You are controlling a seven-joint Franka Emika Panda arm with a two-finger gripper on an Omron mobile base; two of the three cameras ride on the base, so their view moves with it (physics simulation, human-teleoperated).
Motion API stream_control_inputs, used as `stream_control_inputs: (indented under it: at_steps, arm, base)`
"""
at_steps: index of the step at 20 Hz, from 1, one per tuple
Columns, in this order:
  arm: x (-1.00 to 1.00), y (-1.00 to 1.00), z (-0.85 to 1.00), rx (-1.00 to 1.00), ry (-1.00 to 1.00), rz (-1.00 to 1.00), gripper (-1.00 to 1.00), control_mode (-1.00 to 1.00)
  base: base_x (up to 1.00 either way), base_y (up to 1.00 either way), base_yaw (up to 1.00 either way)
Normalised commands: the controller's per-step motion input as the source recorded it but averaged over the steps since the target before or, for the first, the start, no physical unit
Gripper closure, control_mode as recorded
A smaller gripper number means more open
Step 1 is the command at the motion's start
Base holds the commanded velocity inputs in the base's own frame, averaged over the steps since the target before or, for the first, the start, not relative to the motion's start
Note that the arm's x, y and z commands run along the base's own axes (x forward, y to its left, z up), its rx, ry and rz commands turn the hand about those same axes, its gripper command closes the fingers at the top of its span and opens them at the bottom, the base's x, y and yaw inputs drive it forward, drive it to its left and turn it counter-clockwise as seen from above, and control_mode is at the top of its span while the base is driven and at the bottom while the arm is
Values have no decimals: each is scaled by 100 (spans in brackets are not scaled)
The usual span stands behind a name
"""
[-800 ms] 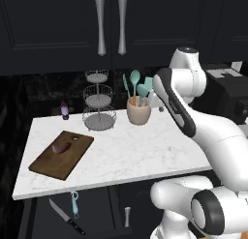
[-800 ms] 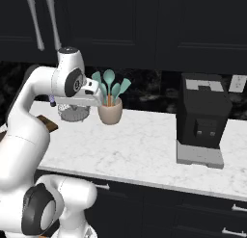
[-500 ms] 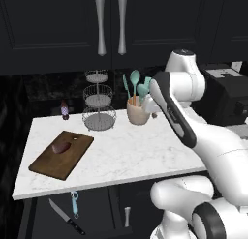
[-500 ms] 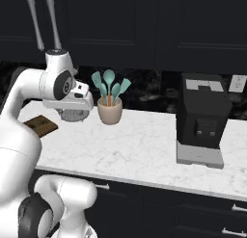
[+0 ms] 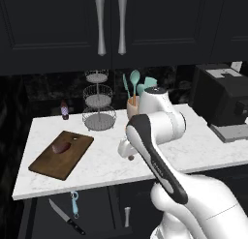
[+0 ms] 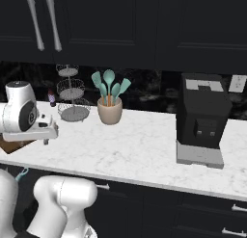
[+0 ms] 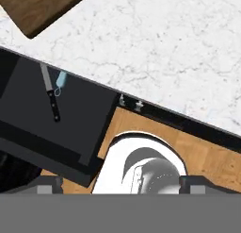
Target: Place the appropriate cutting tool for cutting the potato skin on the cutting board.
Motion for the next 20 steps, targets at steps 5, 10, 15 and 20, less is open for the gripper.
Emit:
stream_control_inputs:
  at_steps: [5, 10, 15, 20]
  arm:
    - [-22, 100, -66, 0, 20, 7, -100, -100]
    - [-1, 100, -64, -1, 20, 4, -100, -100]
    - [0, 61, -66, -8, 13, 6, -100, -100]
    - [0, 38, -82, -15, 1, -3, -100, -100]
  base:
    - [0, 0, 0]
    - [0, 0, 0]
    - [0, 0, 0]
    - [0, 0, 0]
